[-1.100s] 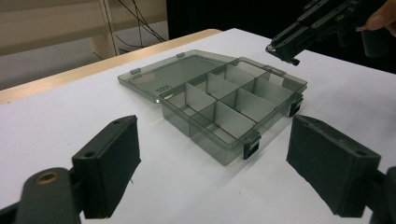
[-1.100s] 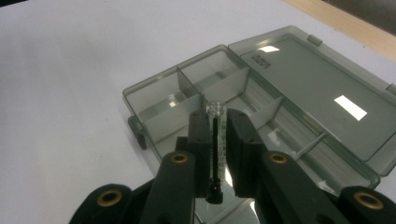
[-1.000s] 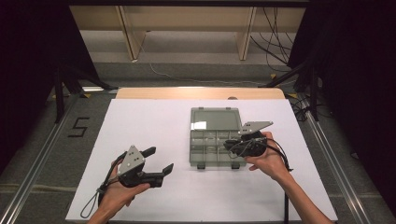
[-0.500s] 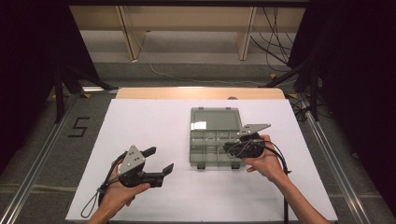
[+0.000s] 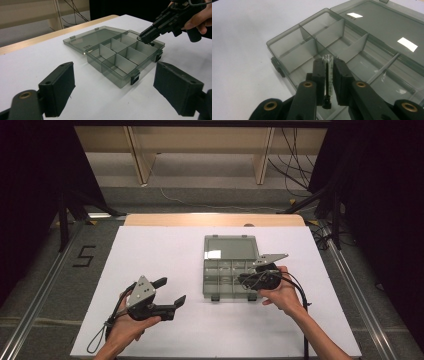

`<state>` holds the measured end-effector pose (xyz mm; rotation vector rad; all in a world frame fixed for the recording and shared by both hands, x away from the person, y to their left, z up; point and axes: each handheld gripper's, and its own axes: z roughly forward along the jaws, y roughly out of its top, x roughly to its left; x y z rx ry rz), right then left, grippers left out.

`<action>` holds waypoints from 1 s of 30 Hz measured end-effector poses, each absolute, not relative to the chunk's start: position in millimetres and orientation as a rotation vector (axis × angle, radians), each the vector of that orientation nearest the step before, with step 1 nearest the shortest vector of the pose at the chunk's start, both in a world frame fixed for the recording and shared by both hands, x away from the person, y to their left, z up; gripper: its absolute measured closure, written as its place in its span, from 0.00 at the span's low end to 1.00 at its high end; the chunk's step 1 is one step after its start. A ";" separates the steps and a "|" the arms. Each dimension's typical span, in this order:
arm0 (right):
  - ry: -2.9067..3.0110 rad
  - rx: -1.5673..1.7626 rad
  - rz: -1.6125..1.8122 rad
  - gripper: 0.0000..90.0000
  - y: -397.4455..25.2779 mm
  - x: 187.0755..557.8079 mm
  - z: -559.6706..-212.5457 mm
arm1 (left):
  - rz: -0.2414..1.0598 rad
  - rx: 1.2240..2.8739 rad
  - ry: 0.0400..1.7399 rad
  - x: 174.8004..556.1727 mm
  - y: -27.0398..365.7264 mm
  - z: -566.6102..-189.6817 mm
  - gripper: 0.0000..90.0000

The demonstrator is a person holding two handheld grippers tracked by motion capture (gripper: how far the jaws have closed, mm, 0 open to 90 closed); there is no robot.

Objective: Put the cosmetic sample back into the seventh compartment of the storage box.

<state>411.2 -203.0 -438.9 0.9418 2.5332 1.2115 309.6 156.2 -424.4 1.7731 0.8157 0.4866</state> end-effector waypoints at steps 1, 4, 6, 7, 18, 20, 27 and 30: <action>2.538 0.948 1.209 0.90 -202.5 411.5 -441.8 | 0.489 1.774 0.814 309.5 156.2 -424.4 0.18; 2.554 0.955 1.188 0.90 -202.9 412.3 -444.8 | 0.494 1.778 0.815 309.0 156.0 -424.1 0.18; 2.549 0.971 1.182 0.90 -202.8 412.1 -445.6 | 0.496 1.779 0.813 309.1 155.8 -424.3 0.18; 2.550 0.983 1.179 0.90 -203.4 412.8 -446.9 | 0.495 1.781 0.812 309.1 155.5 -424.5 0.18; 2.572 0.985 1.138 0.88 -200.7 415.2 -454.0 | 0.496 1.786 0.810 309.0 154.8 -424.8 0.18; 2.569 0.981 1.133 0.87 -200.9 415.5 -454.7 | 0.496 1.786 0.810 309.0 154.7 -424.8 0.18; 2.514 1.001 1.168 0.74 -206.2 416.1 -447.6 | 0.484 1.780 0.811 309.3 154.8 -424.6 0.18; 2.477 1.006 1.173 0.63 -210.9 416.9 -444.2 | 0.474 1.777 0.809 310.0 153.7 -424.6 0.18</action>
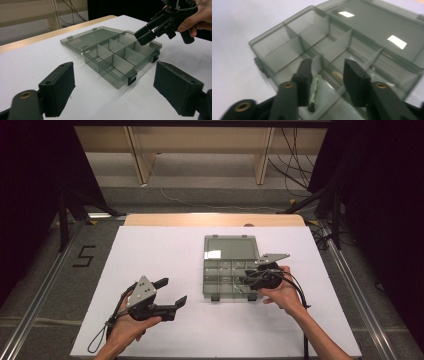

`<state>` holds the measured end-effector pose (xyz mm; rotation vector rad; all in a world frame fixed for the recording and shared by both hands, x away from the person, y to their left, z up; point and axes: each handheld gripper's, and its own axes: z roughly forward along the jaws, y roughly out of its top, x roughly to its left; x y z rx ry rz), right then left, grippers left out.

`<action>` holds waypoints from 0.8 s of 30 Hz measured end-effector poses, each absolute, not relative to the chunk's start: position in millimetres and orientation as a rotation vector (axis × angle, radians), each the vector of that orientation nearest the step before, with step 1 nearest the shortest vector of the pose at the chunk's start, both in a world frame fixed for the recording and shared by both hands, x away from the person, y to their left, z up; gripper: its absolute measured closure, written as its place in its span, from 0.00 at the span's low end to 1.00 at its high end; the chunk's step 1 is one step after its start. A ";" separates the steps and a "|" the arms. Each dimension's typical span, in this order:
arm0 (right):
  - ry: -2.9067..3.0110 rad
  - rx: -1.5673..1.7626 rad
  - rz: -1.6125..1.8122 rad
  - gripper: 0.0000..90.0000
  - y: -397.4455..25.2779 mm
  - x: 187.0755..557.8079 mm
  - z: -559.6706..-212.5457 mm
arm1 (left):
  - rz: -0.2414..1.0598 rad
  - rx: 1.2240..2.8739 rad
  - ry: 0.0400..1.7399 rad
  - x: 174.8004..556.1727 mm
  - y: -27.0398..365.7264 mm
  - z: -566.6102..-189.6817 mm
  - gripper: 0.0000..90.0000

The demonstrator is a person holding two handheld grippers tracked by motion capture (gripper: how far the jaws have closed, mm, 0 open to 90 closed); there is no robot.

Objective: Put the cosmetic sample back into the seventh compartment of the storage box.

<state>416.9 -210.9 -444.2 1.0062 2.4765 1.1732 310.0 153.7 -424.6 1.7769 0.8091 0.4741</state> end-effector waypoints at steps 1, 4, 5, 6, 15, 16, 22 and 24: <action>2.464 1.016 1.180 0.59 -212.3 417.3 -443.4 | 0.473 1.778 0.807 310.6 153.0 -425.1 0.18; 2.449 1.033 1.194 0.50 -216.0 417.7 -440.1 | 0.473 1.791 0.806 311.2 150.5 -426.0 0.18; 2.441 1.032 1.205 0.48 -216.6 417.9 -439.1 | 0.468 1.788 0.808 311.3 149.3 -426.6 0.18; 2.434 1.034 1.209 0.46 -216.8 417.5 -437.9 | 0.463 1.791 0.809 311.7 148.1 -427.2 0.18; 2.424 0.994 1.243 0.37 -217.4 416.6 -431.5 | 0.429 1.812 0.808 316.1 138.4 -431.5 0.19; 2.425 1.001 1.241 0.36 -218.1 416.4 -430.9 | 0.425 1.808 0.822 316.2 137.0 -431.7 0.19; 2.421 1.008 1.252 0.34 -223.0 418.2 -430.4 | 0.427 1.827 0.821 320.0 131.0 -432.7 0.19; 2.417 1.007 1.267 0.33 -224.5 419.4 -430.2 | 0.435 1.829 0.819 322.2 130.3 -433.0 0.19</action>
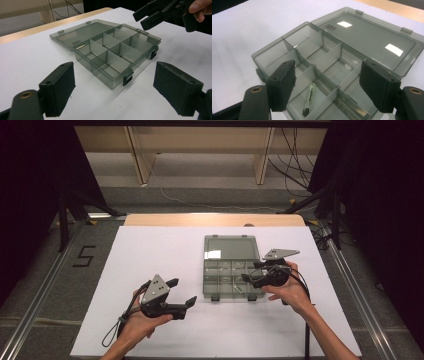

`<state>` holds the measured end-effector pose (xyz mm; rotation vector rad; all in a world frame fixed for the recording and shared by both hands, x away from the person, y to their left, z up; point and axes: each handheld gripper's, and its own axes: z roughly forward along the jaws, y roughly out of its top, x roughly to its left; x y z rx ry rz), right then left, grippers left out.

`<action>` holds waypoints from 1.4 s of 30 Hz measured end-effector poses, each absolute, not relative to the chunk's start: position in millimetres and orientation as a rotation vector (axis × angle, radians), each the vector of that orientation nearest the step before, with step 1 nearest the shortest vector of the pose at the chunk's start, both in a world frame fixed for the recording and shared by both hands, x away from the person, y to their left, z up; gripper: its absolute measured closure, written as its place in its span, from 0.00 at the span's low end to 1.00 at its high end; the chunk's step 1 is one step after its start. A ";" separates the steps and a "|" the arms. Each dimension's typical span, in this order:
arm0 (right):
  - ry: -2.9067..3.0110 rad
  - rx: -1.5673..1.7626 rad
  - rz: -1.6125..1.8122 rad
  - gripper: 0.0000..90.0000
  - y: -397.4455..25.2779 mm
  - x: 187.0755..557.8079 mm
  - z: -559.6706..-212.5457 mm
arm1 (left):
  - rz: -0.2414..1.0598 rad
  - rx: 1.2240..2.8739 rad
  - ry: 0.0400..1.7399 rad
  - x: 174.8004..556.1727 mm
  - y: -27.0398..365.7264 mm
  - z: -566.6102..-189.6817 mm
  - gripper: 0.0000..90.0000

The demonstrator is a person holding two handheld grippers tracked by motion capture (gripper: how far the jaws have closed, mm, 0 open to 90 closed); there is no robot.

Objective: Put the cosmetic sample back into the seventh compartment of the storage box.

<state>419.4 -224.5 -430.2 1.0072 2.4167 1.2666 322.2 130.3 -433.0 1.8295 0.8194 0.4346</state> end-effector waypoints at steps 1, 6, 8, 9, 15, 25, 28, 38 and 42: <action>2.405 1.017 1.269 0.33 -225.2 419.2 -429.9 | 0.443 1.832 0.822 323.0 129.8 -433.4 0.19; 2.392 1.029 1.268 0.33 -231.3 421.9 -428.7 | 0.452 1.835 0.822 325.2 127.7 -433.9 0.19; 2.392 1.046 1.278 0.33 -233.5 422.8 -428.3 | 0.460 1.831 0.832 326.5 126.8 -434.0 0.19; 2.392 1.051 1.286 0.33 -234.6 423.3 -428.1 | 0.458 1.828 0.833 328.3 126.2 -434.4 0.19; 2.397 1.074 1.322 0.31 -239.0 426.0 -426.8 | 0.442 1.836 0.846 339.6 119.1 -437.6 0.19; 2.371 1.149 1.319 0.26 -252.5 432.9 -425.2 | 0.389 1.873 0.855 354.2 106.9 -445.5 0.19; 2.372 1.154 1.307 0.26 -254.4 435.4 -424.8 | 0.377 1.894 0.874 358.9 103.6 -449.9 0.19; 2.350 1.208 1.310 0.24 -258.1 445.9 -427.0 | 0.363 1.873 0.933 376.9 100.4 -454.0 0.21; 2.345 1.225 1.311 0.24 -262.3 450.2 -426.0 | 0.353 1.886 0.937 378.9 95.7 -454.7 0.21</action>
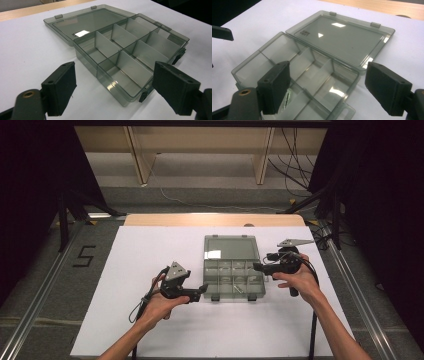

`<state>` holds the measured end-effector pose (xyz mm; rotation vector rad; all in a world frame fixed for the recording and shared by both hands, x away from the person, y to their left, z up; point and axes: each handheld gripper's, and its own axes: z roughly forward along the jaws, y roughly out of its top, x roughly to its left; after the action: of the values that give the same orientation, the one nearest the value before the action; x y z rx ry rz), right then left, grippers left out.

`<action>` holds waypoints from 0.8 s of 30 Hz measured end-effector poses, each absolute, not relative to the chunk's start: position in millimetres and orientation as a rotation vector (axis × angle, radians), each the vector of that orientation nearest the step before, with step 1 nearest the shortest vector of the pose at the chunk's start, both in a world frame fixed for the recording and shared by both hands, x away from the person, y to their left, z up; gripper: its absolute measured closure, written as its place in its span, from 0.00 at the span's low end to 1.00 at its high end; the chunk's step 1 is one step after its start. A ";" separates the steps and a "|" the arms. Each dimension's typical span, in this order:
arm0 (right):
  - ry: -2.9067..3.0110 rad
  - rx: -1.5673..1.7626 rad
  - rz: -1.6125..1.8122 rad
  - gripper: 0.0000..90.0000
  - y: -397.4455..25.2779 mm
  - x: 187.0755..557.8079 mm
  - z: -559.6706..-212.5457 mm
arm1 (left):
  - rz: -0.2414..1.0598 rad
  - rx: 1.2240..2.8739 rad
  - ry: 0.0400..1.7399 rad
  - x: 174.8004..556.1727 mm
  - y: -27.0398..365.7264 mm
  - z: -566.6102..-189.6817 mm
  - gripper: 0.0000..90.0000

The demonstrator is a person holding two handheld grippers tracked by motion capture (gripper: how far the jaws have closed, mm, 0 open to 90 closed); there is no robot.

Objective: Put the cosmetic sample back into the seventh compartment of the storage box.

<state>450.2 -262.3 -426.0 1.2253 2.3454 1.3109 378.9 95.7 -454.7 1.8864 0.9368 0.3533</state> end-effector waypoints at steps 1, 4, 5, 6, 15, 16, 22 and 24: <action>2.347 1.222 1.310 0.23 -263.4 451.8 -426.4 | 0.359 1.900 0.931 380.9 95.8 -454.2 0.21; 2.339 1.257 1.307 0.23 -266.1 455.4 -427.1 | 0.350 1.904 0.959 387.9 94.8 -454.4 0.22; 2.331 1.266 1.306 0.23 -266.4 456.9 -427.9 | 0.346 1.909 0.961 390.4 94.9 -455.0 0.22; 2.335 1.266 1.302 0.23 -266.8 458.4 -428.2 | 0.350 1.905 0.964 392.3 94.2 -456.3 0.22; 2.371 1.323 1.256 0.22 -261.6 474.6 -432.0 | 0.310 1.964 0.996 401.1 90.0 -459.8 0.25; 2.376 1.320 1.254 0.22 -261.3 476.0 -432.4 | 0.307 1.972 1.002 401.3 88.5 -459.7 0.25; 2.378 1.342 1.252 0.21 -262.1 485.9 -434.1 | 0.304 2.017 1.013 404.5 83.0 -460.4 0.26; 2.378 1.350 1.245 0.20 -263.4 488.4 -433.8 | 0.303 2.034 1.029 406.6 81.5 -462.2 0.27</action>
<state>488.4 -263.4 -433.8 1.3502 2.3778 1.2452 406.6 81.5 -462.2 2.0342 1.0294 0.3032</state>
